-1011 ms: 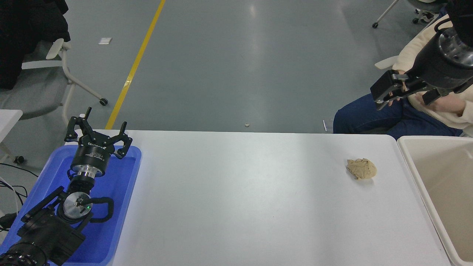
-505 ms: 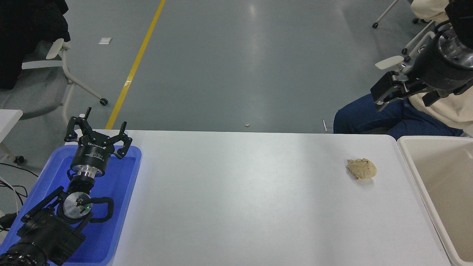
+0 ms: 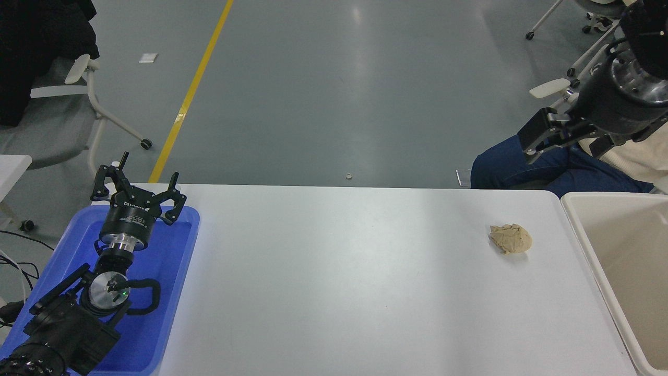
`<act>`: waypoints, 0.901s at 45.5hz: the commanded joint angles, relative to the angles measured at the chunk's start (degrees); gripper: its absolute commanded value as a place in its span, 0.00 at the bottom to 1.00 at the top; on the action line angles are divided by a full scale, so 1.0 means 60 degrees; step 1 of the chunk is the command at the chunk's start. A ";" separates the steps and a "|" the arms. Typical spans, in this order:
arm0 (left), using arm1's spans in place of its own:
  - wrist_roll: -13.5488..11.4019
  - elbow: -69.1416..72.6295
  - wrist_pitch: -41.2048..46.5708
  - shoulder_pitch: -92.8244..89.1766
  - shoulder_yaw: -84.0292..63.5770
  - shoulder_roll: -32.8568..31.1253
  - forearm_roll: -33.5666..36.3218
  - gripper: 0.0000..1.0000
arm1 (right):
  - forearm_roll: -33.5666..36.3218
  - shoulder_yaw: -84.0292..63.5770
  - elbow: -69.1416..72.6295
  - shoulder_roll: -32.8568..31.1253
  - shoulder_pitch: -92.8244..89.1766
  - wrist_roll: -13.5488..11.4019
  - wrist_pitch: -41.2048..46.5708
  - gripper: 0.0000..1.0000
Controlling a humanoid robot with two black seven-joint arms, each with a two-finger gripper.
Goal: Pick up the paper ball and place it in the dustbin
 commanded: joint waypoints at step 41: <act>0.0000 0.0000 -0.0001 0.0000 -0.0004 0.0000 0.0002 1.00 | 0.0024 0.1305 -0.2748 0.0412 -0.6306 0.0000 -0.3924 1.00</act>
